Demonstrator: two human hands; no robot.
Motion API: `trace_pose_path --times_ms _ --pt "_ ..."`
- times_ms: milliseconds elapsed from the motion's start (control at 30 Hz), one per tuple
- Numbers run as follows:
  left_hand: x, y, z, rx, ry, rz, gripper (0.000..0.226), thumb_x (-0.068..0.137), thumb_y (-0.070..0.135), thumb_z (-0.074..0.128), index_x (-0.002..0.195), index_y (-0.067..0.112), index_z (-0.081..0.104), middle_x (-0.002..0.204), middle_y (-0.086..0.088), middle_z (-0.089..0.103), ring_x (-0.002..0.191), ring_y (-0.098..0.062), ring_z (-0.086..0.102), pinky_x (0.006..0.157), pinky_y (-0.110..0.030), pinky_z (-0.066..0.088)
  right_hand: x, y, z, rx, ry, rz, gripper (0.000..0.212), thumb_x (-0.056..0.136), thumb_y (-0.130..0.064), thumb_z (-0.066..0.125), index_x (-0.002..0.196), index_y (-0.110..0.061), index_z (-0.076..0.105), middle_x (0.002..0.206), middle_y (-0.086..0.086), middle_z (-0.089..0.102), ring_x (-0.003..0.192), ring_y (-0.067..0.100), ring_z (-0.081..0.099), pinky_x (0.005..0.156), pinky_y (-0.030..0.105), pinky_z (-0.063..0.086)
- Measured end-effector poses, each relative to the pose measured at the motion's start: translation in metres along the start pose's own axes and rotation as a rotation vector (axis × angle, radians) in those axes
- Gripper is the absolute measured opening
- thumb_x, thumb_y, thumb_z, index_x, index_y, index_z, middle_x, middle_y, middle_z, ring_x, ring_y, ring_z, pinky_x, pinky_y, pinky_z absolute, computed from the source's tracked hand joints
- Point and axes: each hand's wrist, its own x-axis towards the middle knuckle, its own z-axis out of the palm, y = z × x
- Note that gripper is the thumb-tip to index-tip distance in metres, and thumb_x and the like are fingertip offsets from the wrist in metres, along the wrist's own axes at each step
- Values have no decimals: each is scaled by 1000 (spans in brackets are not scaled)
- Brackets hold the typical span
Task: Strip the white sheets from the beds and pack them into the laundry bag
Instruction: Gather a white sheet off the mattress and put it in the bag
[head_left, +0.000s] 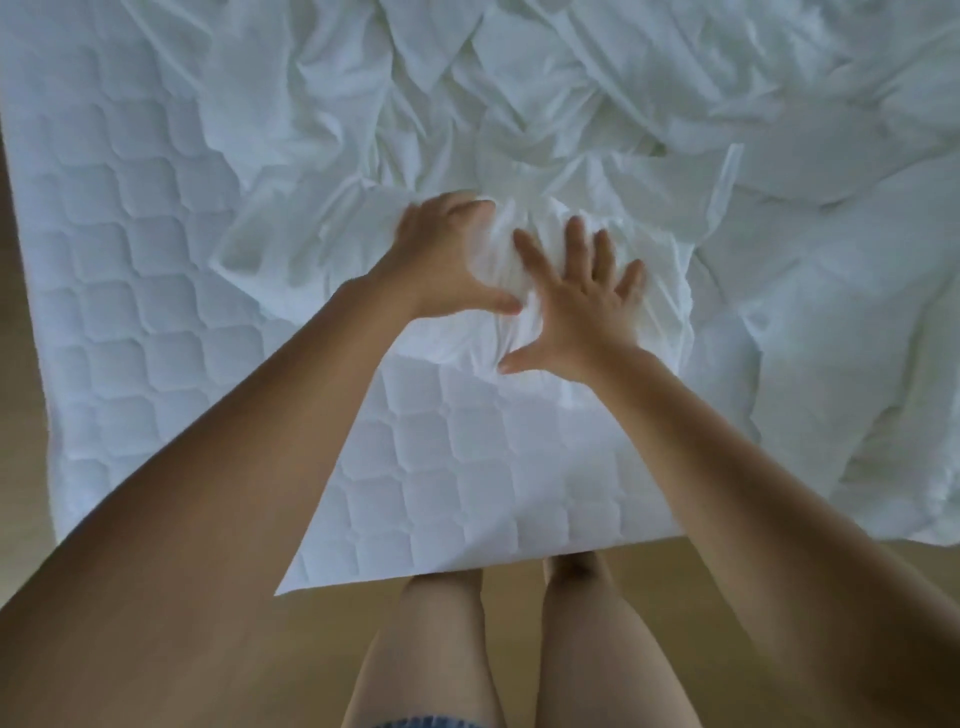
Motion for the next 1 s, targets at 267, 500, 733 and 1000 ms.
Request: trace_pose_path --times_ms 267,500,733,1000 --pt "-16 -81 10 -469 117 -565 134 48 85 65 151 34 -4 161 -6 -1 148 -28 0 115 -60 7 43 0 -29 -9 -127 93 137 41 -64 85 147 -47 -1 159 4 0 146 35 2 112 63 11" --pt "1 -104 11 -1022 -70 -462 135 50 57 81 150 18 -1 147 4 36 129 -13 43 100 -26 41 36 2 -15 121 -83 104 134 45 -59 86 148 -46 1 159 5 -10 146 31 -9 114 58 3" --pt "12 -93 8 -1167 -134 -613 103 32 64 81 121 20 56 114 2 64 99 -16 63 81 -29 50 50 25 -15 292 -109 68 139 42 -58 86 149 -42 -1 159 0 -4 146 26 -5 117 55 8" --pt "23 -74 -1 -1219 -295 -616 62 71 62 67 122 28 58 107 3 68 93 -14 65 70 -27 47 75 50 -45 376 -146 56 149 41 -58 86 149 -37 -14 160 -6 4 147 19 6 118 47 10"
